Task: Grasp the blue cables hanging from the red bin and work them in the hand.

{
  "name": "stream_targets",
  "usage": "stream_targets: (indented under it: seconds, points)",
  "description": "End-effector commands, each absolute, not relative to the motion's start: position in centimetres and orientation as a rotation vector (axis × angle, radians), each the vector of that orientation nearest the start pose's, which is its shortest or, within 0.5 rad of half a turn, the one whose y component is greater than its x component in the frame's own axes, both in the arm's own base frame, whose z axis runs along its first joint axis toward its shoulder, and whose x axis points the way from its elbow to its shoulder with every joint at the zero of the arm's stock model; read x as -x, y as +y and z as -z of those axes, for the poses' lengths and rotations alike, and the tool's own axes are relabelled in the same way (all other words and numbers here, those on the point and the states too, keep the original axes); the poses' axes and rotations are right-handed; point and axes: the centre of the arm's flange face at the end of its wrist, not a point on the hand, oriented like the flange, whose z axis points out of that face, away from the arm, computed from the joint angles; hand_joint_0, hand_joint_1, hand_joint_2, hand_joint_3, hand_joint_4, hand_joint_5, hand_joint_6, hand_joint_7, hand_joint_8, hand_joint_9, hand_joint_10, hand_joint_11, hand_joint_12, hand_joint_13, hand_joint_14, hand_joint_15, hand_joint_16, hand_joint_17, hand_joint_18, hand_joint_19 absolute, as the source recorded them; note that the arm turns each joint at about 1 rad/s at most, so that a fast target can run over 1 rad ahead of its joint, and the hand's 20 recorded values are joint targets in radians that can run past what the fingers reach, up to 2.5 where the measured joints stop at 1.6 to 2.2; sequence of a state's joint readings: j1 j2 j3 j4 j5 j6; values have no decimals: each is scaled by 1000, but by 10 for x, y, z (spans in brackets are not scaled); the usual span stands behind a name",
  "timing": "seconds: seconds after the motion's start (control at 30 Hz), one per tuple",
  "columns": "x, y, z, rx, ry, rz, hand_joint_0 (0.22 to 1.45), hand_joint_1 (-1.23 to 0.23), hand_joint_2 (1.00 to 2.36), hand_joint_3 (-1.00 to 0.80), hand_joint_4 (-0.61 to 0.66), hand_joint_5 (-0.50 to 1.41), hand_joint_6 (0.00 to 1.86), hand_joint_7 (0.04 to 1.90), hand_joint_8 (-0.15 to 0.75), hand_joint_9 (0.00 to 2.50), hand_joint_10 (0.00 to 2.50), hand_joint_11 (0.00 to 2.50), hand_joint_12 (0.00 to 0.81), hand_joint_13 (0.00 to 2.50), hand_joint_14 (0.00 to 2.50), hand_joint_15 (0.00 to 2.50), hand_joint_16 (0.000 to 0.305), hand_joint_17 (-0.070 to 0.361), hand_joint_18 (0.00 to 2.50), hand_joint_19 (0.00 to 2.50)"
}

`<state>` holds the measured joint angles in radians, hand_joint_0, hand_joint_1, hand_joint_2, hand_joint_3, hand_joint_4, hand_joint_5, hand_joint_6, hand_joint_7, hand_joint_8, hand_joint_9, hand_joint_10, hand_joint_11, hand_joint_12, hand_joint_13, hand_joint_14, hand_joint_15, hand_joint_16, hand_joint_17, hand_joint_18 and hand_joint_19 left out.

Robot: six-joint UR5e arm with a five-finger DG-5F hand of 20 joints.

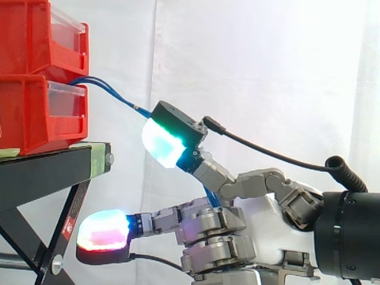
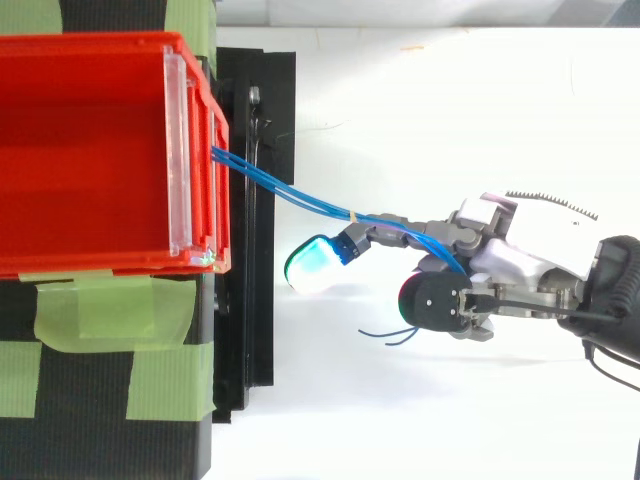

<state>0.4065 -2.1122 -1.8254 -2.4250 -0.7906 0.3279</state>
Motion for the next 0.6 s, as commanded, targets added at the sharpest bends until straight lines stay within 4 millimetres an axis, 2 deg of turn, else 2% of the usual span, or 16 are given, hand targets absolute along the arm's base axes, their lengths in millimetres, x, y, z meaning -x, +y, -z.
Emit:
stream_targets:
  seconds: [0.0, 0.13, 0.4, 0.57]
  points:
    - [-591, 33, -141, -1565, 782, -1104, 766, -535, 1000, -1000, 375, 219, 14, 927, 376, 1117, 2500, 2500, 463, 1179, 2500, 1662, 59, 132, 1490, 1603]
    - [-591, 33, -142, -1563, 782, -1104, 765, -535, 1000, -1000, 373, 218, 14, 930, 385, 1120, 2500, 2500, 460, 1177, 2500, 1665, 58, 131, 1492, 1591]
    - [-591, 33, -141, -1565, 782, -1104, 762, -541, 1000, -1000, 359, 205, 14, 936, 472, 1034, 2500, 2500, 510, 1091, 2500, 1917, 61, 137, 1413, 1604]
    - [-591, 33, -142, -1563, 782, -1104, 757, -542, 1000, -1000, 361, 197, 13, 937, 470, 983, 2500, 2500, 521, 1042, 2500, 1922, 61, 137, 1390, 1543]
